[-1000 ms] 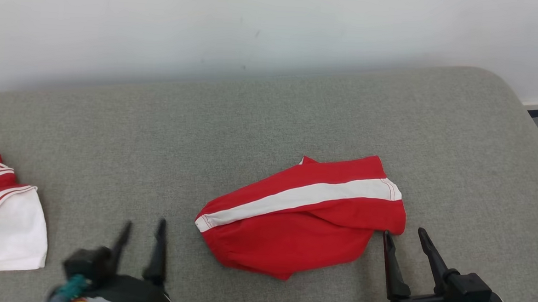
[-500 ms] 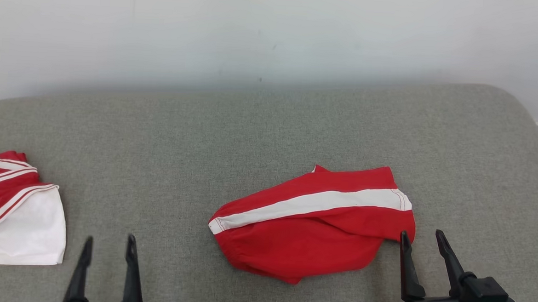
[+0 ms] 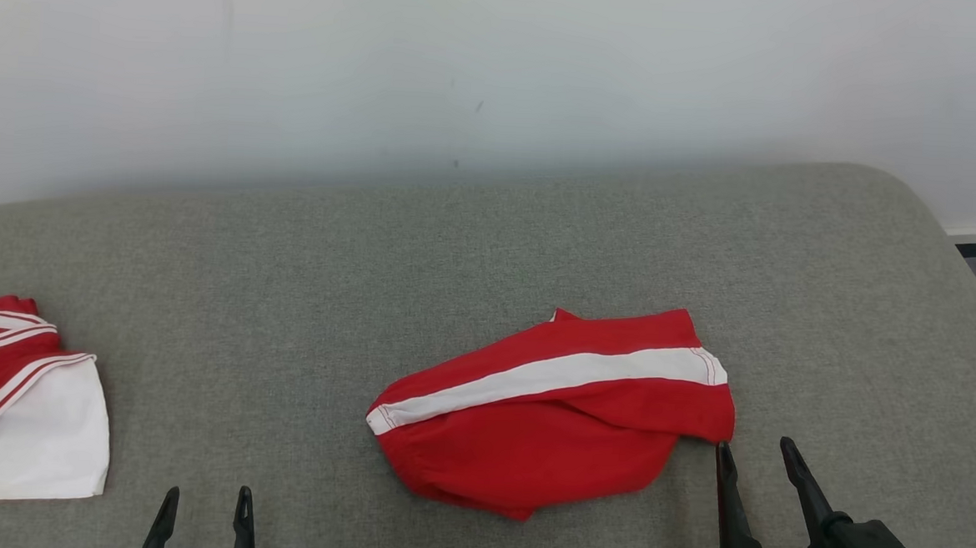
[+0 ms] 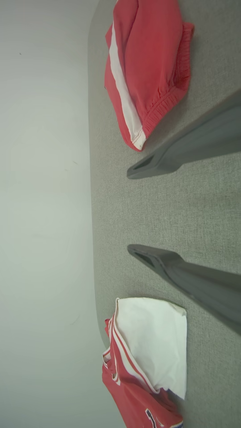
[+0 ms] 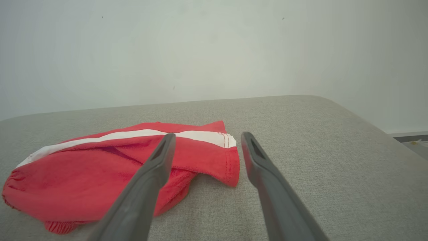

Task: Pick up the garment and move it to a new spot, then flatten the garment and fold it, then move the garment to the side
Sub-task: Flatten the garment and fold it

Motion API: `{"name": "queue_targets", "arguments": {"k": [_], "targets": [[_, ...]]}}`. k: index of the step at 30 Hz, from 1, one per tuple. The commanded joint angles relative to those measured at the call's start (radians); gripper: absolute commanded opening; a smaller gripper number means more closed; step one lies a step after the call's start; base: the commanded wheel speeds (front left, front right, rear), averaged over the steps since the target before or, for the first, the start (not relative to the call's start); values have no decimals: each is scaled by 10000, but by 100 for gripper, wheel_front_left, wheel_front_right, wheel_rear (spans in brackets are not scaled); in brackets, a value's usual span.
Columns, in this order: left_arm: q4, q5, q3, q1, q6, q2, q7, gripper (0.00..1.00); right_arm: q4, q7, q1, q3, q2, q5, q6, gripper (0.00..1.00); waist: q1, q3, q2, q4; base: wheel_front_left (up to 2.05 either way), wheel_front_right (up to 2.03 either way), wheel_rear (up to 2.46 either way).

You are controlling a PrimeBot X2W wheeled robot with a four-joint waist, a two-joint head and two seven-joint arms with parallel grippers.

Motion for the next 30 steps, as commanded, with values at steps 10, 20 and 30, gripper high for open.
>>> {"name": "queue_targets", "arguments": {"k": [10, 20, 30], "targets": [[258, 35, 251, -195, -337, -81, -30, 100, -149, -5, 87, 135, 15, 68, -22, 100, 1, 8, 0, -166, 0, 0, 0], [980, -333, -74, -732, -532, -112, -30, 100, 74, 15, -434, 204, 15, -117, -22, 100, 1, 110, 0, -140, 0, 0, 0], [3947, -2234, -995, -3480, -680, -111, 2135, 100, -245, 233, -941, 336, 21, -560, -22, 100, 1, 138, 0, -261, 0, 0, 0]]}}
